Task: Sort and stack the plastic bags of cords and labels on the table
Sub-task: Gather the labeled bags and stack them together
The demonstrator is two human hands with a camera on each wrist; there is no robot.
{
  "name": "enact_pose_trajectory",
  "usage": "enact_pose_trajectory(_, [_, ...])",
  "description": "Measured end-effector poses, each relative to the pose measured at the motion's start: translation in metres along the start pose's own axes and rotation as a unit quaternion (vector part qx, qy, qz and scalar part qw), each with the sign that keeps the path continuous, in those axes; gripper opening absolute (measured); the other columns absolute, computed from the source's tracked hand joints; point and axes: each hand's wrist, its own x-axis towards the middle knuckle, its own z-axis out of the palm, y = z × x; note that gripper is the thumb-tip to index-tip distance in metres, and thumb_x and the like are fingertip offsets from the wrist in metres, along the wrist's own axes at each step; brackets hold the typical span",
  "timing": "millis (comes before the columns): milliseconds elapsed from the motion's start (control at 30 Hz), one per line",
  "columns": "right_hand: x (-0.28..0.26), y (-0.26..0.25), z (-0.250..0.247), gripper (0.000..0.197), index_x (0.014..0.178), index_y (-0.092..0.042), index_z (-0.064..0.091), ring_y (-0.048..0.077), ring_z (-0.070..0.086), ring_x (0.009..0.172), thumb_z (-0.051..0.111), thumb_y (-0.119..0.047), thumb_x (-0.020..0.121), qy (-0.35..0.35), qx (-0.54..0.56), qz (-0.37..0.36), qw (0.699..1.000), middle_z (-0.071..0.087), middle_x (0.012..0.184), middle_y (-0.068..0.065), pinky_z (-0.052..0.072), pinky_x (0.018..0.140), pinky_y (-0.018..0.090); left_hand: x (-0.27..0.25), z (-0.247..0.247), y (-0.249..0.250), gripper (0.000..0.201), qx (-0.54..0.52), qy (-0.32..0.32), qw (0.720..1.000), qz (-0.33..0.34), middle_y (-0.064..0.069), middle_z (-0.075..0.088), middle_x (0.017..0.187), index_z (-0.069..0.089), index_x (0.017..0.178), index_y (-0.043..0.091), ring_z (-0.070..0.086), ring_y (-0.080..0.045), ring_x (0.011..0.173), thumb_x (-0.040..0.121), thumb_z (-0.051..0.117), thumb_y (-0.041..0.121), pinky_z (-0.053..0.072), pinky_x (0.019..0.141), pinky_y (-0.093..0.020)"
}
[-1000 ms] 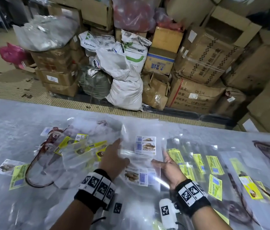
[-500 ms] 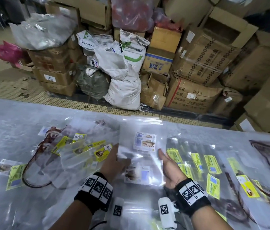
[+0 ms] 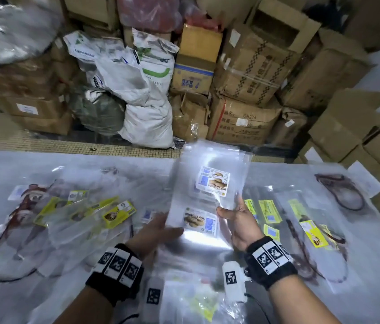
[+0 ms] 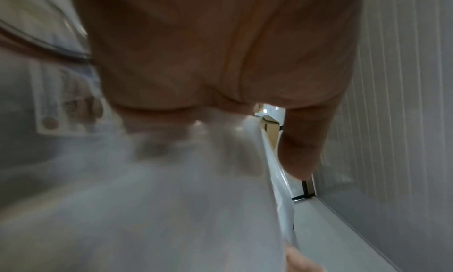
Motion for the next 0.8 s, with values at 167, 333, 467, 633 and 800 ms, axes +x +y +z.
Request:
enact_pose_trajectory(167, [-0.012,-0.012,-0.031,0.072,0.134,-0.032,0.050,0.030,0.057,0.125,0.046,0.022,0.087,0.111,0.099,-0.058,0.987,0.061,0.135,0.009,0.043,0.108,0.051,0.004,0.028,0.009,0.013,-0.165,0.016,0.985,-0.036,-0.013,0.065,0.059,0.070,0.079,0.004,0.062,-0.024,0.045,0.081,0.074,0.017,0.050,0.042,-0.025])
enact_pose_trajectory(333, [-0.010,-0.011,-0.074,0.057,0.102,-0.044,0.048,0.003,0.061,0.081,0.053,0.012,0.091,0.239,0.157,-0.053,0.957,0.060,0.098,-0.007,0.055,0.057,0.014,0.020,0.075,-0.008,0.065,-0.267,-0.044,0.962,-0.043,-0.017,0.069,0.068,0.076,0.081,0.004,0.067,-0.033,0.056,0.031,0.097,0.039,0.055,0.056,-0.039])
enact_pose_trajectory(467, [-0.031,-0.023,-0.114,0.057,0.112,-0.041,0.044,-0.001,0.051,0.044,0.051,0.012,0.093,0.283,0.161,-0.087,0.941,0.050,0.060,-0.011,0.043,0.039,0.014,0.043,0.137,-0.022,0.052,-0.209,0.046,0.975,-0.063,-0.019,0.070,0.077,0.072,0.089,0.004,0.065,-0.028,0.054,0.048,0.095,0.025,0.054,0.053,-0.036])
enact_pose_trajectory(633, [-0.061,-0.032,-0.178,0.070,0.133,-0.038,0.038,0.039,0.061,0.111,0.061,0.007,0.084,0.275,0.181,-0.098,0.939,0.060,0.121,0.015,0.051,0.094,0.055,0.081,0.212,-0.051,0.044,-0.053,0.165,0.984,-0.036,-0.017,0.064,0.070,0.066,0.103,-0.002,0.056,-0.025,0.060,0.066,0.085,0.011,0.050,0.052,-0.042])
enact_pose_trajectory(800, [-0.105,-0.056,-0.270,0.055,0.126,-0.035,0.039,0.049,0.067,0.091,0.054,0.001,0.087,0.269,0.213,-0.067,0.937,0.064,0.107,0.027,0.057,0.065,0.052,0.107,0.299,-0.072,0.033,0.046,0.123,0.991,-0.021,-0.020,0.071,0.085,0.066,0.096,-0.005,0.063,-0.024,0.069,0.067,0.080,0.000,0.057,0.066,-0.040])
